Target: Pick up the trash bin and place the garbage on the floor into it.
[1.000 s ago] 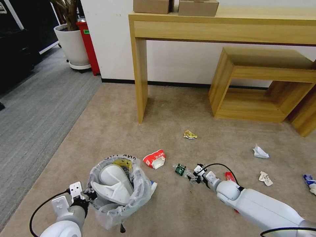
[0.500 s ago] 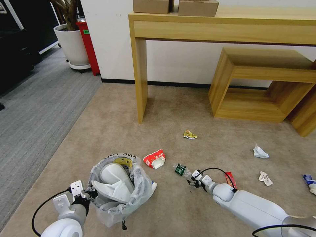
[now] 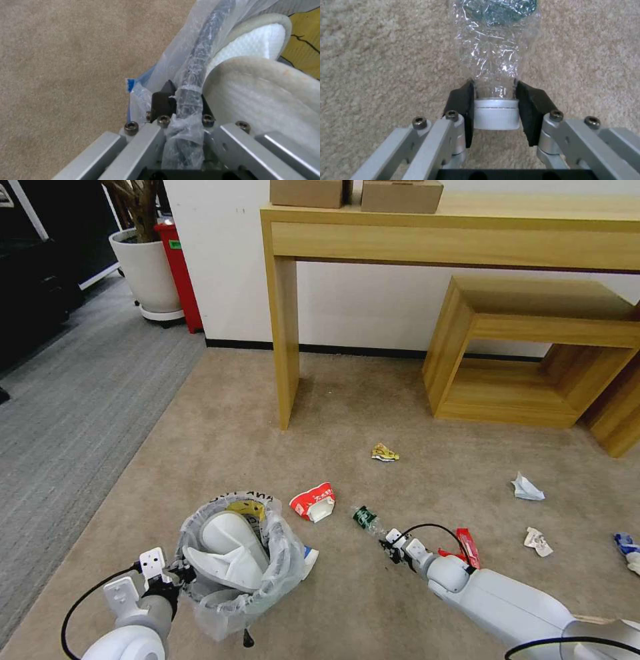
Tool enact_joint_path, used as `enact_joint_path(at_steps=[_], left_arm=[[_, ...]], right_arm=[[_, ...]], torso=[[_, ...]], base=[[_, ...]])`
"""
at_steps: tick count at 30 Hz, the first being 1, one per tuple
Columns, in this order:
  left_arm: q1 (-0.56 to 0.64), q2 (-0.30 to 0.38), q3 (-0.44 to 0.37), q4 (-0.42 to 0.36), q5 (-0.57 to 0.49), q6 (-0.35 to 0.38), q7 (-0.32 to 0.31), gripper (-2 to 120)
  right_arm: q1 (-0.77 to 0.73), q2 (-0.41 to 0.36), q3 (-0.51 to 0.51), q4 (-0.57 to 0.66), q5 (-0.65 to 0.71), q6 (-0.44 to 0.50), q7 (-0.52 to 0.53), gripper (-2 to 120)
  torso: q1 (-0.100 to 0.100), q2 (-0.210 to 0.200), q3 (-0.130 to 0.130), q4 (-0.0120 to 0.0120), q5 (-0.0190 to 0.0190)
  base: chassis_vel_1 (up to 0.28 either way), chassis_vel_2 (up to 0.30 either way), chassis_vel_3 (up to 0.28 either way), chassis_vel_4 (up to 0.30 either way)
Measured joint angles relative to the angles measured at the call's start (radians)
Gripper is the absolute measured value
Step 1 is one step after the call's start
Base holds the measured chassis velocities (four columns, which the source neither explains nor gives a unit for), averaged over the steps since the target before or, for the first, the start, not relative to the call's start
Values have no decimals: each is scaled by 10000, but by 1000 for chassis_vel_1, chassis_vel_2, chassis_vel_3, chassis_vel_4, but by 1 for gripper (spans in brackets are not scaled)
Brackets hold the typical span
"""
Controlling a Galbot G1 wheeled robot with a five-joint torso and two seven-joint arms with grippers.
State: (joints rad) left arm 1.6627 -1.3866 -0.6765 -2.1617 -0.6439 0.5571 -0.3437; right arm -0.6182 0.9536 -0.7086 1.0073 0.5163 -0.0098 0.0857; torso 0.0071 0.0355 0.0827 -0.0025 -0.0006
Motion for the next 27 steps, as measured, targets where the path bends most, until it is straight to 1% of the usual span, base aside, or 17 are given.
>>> enact_joint_path(at_steps=[5, 7, 8, 9, 11, 12, 13, 15, 16, 19, 20, 22, 23, 24, 25, 27], left_arm=[[-81, -16, 22, 115, 27, -4, 0, 1], [-128, -20, 31, 195, 45, -4, -12, 1], [-152, -13, 34, 230, 51, -4, -17, 1], [-152, -13, 34, 230, 51, -4, -17, 1], [-194, 17, 37, 268, 54, -4, -22, 1], [-194, 17, 37, 268, 54, -4, -22, 1], [-212, 25, 40, 284, 54, -3, -23, 1], [-220, 25, 61, 315, 78, 1, -29, 1], [-220, 25, 61, 315, 78, 1, -29, 1], [-202, 2, 122, 312, 144, 13, -25, 1], [-202, 2, 122, 312, 144, 13, -25, 1], [-202, -11, 179, 270, 171, 42, -23, 1], [-202, -11, 179, 270, 171, 42, -23, 1], [-201, -18, 216, 215, 195, 73, -20, 1], [-202, -22, 233, 181, 210, 87, -21, 1], [-188, -29, 312, 18, 229, 199, -24, 1]], right_arm=[[-154, -117, 224, 298, 6, 87, 106, 27], [-259, -299, 453, 732, 94, 149, 211, 27], [-343, -473, 648, 1160, 187, 219, 237, 27], [-343, -473, 648, 1160, 187, 219, 237, 27], [-530, -847, 1148, 2144, 430, 365, 264, 27], [-530, -847, 1148, 2144, 430, 365, 264, 27], [-674, -1061, 1485, 2706, 494, 587, 243, 27], [-971, -1544, 2203, 3625, 408, 1319, -52, 27], [-971, -1544, 2203, 3625, 408, 1319, -52, 27], [-1351, -2403, 3069, 4866, 373, 2324, -803, 27], [-1351, -2403, 3069, 4866, 373, 2324, -803, 27], [-1378, -2783, 3415, 5407, 416, 3119, -1731, 27], [-1378, -2783, 3415, 5407, 416, 3119, -1731, 27], [-1307, -2972, 3549, 5721, 560, 3581, -2421, 27], [-1246, -3051, 3591, 5861, 643, 3761, -2696, 27], [-869, -3392, 3639, 6667, 1146, 4148, -3710, 27]], torso=[[0, 0, 0, -1, 1], [0, 0, 0, 0, 0], [0, 0, 1, 0, 0], [0, 0, 1, 0, 0], [0, 0, 0, 0, 0], [0, 0, 0, 0, 0], [0, 0, 0, 1, 1], [0, 0, 0, 2, 1], [0, 0, 0, 2, 1], [0, 1, 0, -4, 1], [0, 1, 0, -4, 1], [-1, 0, 0, -4, -2], [-1, 0, 0, -4, -2], [-1, 0, 0, -1, 3], [-1, 0, 0, 0, 3], [-1, 0, 0, 1, 1]], base=[[0, 0, 0, 0], [0, 0, 0, 0], [0, 0, 0, 0], [0, 0, 0, 0], [0, 0, 0, 0], [0, 0, 0, 0], [0, 0, 0, 0], [0, 0, 0, 0], [0, 0, 0, 0], [0, 0, 0, 0], [0, 0, 0, 0], [0, 0, 0, 0], [0, 0, 0, 0], [0, 0, 0, 0], [0, 0, 0, 0], [0, 0, 0, 0]])
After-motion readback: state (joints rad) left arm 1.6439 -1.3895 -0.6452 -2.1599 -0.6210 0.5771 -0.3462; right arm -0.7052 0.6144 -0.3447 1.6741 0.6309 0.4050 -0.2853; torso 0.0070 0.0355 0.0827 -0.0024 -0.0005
